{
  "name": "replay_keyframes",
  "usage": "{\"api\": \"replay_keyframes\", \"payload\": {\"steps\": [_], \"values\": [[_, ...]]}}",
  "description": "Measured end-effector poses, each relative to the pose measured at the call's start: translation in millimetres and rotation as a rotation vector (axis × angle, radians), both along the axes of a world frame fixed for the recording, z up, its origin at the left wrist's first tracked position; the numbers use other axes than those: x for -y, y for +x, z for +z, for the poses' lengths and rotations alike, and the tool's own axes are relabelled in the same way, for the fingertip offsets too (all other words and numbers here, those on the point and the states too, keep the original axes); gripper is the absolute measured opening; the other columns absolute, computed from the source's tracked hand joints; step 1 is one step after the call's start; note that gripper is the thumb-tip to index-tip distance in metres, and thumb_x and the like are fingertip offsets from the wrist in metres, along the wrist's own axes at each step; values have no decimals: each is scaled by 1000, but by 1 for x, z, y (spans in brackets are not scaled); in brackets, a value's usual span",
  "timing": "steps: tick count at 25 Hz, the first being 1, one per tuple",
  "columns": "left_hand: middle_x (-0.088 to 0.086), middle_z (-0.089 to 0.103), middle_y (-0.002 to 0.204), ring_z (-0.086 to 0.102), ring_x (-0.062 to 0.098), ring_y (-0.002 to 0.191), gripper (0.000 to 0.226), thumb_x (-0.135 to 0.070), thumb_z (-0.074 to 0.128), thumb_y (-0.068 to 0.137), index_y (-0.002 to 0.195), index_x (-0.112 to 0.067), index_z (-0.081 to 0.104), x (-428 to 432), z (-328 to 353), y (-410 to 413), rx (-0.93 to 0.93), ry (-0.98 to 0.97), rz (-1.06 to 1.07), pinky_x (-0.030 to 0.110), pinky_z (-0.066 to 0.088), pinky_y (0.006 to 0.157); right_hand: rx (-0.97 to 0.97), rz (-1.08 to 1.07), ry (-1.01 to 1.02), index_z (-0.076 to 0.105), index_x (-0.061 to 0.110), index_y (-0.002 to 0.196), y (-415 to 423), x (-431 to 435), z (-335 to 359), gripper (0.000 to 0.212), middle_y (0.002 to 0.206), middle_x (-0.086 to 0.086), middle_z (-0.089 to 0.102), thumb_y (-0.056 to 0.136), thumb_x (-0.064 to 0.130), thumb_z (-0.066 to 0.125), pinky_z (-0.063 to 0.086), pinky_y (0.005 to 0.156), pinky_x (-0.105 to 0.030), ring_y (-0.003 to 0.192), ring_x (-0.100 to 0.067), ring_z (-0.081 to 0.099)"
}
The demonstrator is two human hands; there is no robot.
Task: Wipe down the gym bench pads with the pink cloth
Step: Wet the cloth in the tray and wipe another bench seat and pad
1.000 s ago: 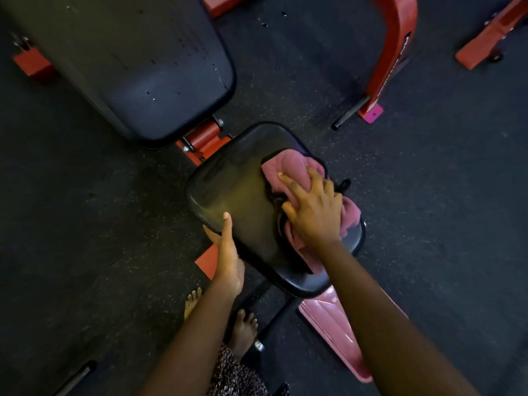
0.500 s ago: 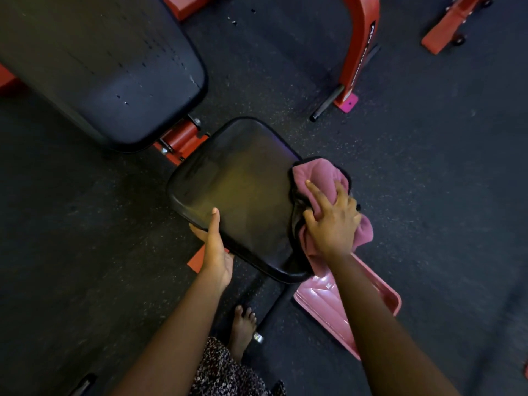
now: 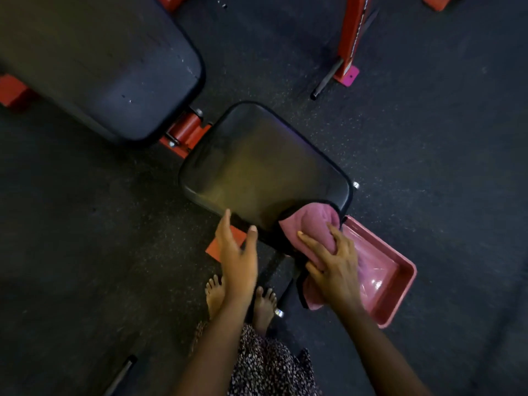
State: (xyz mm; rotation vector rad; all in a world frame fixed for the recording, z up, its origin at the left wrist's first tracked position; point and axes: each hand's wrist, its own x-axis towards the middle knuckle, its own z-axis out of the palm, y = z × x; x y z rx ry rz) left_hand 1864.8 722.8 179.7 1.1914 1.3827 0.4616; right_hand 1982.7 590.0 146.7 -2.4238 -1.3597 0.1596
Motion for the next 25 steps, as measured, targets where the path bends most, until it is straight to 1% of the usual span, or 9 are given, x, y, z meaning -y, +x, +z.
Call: {"api": "replay_keyframes", "payload": {"steps": [1, 3, 5, 7, 11, 14, 18, 22, 25], "values": [[3, 27, 152, 24, 15, 140, 58, -25, 51, 93, 145, -16, 28, 2, 0, 5, -51, 197, -147, 21, 21, 110, 2, -26, 28, 50, 39, 123, 15, -9, 6, 48, 131, -13, 43, 75, 35, 49, 44, 85, -48, 114, -29, 39], [5, 28, 152, 19, 20, 143, 59, -36, 41, 91, 145, -14, 29, -15, -13, 27, -177, 460, -434, 33, 15, 116, 14, -5, 25, 52, 40, 123, 53, -39, 16, 47, 133, -13, 46, 77, 37, 48, 41, 88, -45, 114, -30, 41], [7, 32, 151, 21, 26, 143, 62, -40, 32, 88, 143, -13, 34, -43, -34, 54, -382, 638, -577, 47, 14, 117, 56, 107, -12, 54, 42, 123, 94, -81, 24, 46, 135, -11, 47, 78, 40, 46, 41, 88, -44, 112, -32, 45], [9, 38, 149, 28, 30, 140, 61, -42, 32, 87, 140, -12, 40, -64, -54, 74, -545, 751, -653, 52, 15, 115, 87, 199, -80, 53, 44, 125, 132, -132, 28, 46, 139, -9, 44, 80, 40, 48, 40, 88, -45, 112, -32, 46], [11, 40, 147, 32, 32, 139, 63, -49, 32, 87, 140, -14, 42, -68, -73, 88, -749, 865, -774, 53, 15, 112, -36, 360, -325, 38, 44, 136, 175, -237, 6, 50, 147, -5, 30, 88, 40, 51, 33, 100, -48, 124, -28, 37], [11, 38, 148, 30, 32, 139, 63, -48, 33, 87, 140, -15, 40, -68, -76, 90, -803, 910, -757, 54, 15, 112, -363, 352, -364, 26, 41, 143, 185, -275, -20, 66, 139, -10, 39, 85, 48, 58, 35, 103, -47, 123, -29, 42], [12, 36, 149, 27, 32, 140, 64, -49, 32, 87, 141, -15, 37, -69, -76, 90, -826, 901, -763, 54, 13, 113, -608, 256, -356, 19, 44, 144, 200, -247, -27, 77, 148, -2, 37, 81, 56, 61, 27, 110, -41, 131, -26, 39], [12, 36, 149, 23, 32, 141, 64, -48, 33, 86, 141, -15, 36, -68, -74, 92, -817, 886, -765, 55, 12, 113, -668, 147, -326, 24, 43, 143, 208, -174, -26, 69, 144, 3, 44, 84, 47, 62, 29, 100, -26, 128, -19, 44], [12, 34, 149, 20, 31, 142, 65, -48, 33, 87, 142, -16, 35, -68, -73, 93, -823, 878, -765, 55, 12, 114, -664, 64, -262, 31, 46, 138, 206, -137, -24, 64, 141, 6, 47, 84, 43, 64, 31, 101, -27, 125, -15, 46]]}}
